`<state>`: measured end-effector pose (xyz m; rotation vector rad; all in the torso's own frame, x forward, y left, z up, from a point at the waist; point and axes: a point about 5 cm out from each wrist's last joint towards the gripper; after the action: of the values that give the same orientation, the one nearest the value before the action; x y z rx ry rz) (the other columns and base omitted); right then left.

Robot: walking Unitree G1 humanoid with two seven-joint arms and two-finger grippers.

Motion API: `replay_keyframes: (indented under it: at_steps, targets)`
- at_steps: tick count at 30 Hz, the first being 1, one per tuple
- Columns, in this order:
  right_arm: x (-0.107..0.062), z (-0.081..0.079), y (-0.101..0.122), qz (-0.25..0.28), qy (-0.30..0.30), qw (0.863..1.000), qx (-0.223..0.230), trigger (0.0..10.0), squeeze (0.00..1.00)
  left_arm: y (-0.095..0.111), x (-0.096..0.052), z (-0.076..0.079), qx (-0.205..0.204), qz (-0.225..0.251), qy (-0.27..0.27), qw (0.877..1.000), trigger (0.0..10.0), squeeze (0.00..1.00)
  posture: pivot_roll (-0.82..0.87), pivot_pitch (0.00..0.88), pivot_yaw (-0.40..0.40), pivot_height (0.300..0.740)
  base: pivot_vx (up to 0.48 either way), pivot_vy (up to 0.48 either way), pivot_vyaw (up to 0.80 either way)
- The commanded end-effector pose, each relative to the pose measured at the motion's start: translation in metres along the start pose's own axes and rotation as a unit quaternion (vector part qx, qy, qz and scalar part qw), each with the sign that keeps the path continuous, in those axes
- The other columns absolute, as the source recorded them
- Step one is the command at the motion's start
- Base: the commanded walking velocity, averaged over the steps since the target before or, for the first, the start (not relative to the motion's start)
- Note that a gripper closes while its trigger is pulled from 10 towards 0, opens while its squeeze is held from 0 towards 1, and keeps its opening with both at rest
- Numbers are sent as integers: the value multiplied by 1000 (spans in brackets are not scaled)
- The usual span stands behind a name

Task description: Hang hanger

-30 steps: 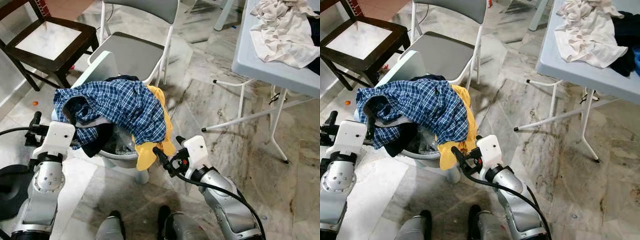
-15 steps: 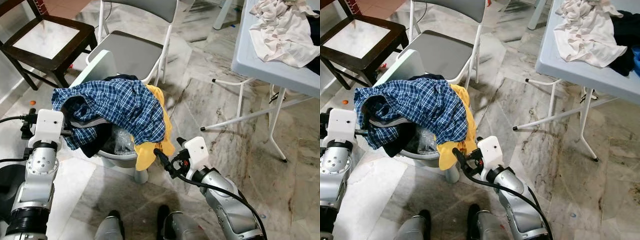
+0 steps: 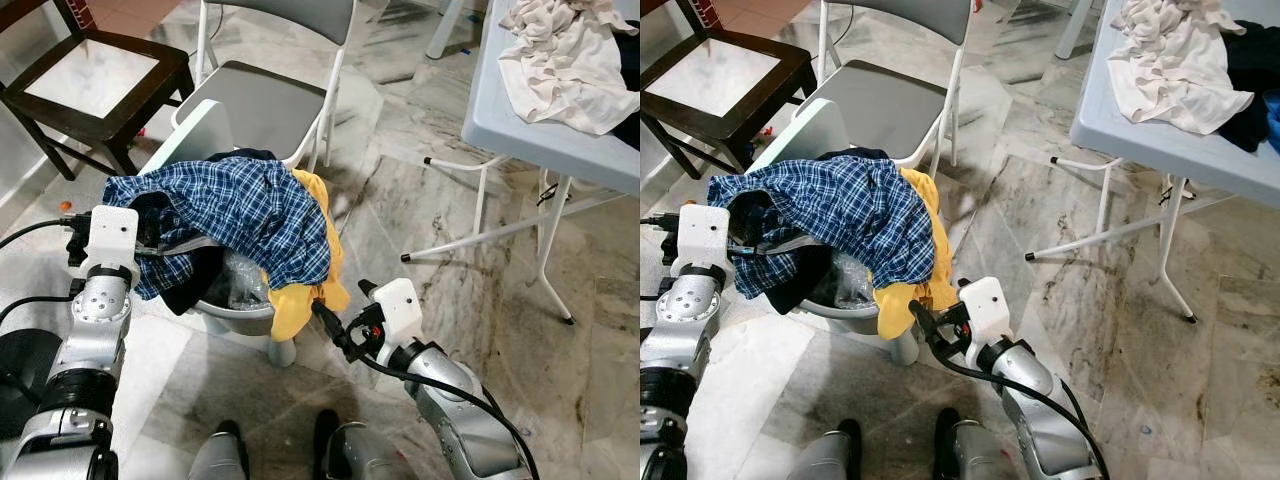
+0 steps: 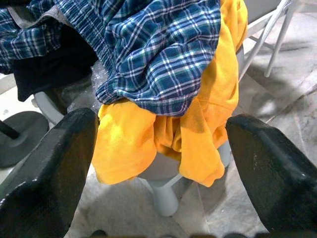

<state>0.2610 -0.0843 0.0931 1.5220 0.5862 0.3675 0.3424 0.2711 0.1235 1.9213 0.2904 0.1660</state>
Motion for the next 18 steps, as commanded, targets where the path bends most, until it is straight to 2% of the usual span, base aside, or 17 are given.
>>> replay_keyframes:
  at_steps: [1,2,3,4,13,14,15,16,17,18]
  targets:
    - [-5,0,-3,-8,-4,1000,3,10000,0,-6,0,-2,-1,-12,7,1000,8941,0,19,308,-97,740,0,0,0]
    - [-5,0,-3,-8,-4,1000,3,10000,0,-7,1,-2,-1,-13,7,1000,8941,0,19,308,-97,740,0,0,0]
    - [-6,0,-3,-8,-5,1000,4,10000,0,-8,2,-2,-5,-18,9,1000,3255,0,5,315,-96,740,0,0,0]
    - [-8,0,-4,-10,-9,1000,5,10000,0,-10,3,-1,-10,-26,10,1000,0,0,-1,317,-95,740,0,0,0]
    - [-16,0,-7,-16,-23,1000,5,10000,0,-6,9,5,-17,-23,4,1000,0,0,-25,326,-85,740,0,0,0]
    - [-15,0,-6,-16,-23,1000,5,10000,0,-6,9,5,-17,-22,4,1000,1843,0,-26,325,-84,740,0,0,0]
    - [-15,0,-6,-16,-23,1000,5,10000,0,-6,9,5,-17,-22,4,1000,1843,0,-25,325,-84,740,0,0,0]
    - [-15,0,-6,-16,-24,1000,5,10000,0,-5,10,5,-18,-21,5,1000,2706,0,-25,325,-84,740,0,0,0]
    - [-15,0,-5,-16,-24,1000,5,10000,0,-5,10,4,-19,-21,6,1000,2706,0,-25,325,-84,740,0,0,0]
    - [-15,0,-5,-16,-24,1000,5,10000,0,-5,10,3,-18,-22,7,1000,4353,0,-24,324,-84,740,0,0,0]
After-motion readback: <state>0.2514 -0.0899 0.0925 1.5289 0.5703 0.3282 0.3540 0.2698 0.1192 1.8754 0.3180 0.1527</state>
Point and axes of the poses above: a point about 5 cm out from each wrist's last joint towards the gripper, its own x axis pointing out of the wrist towards the gripper, its own y axis along the axis of the wrist's last joint, z = x × y
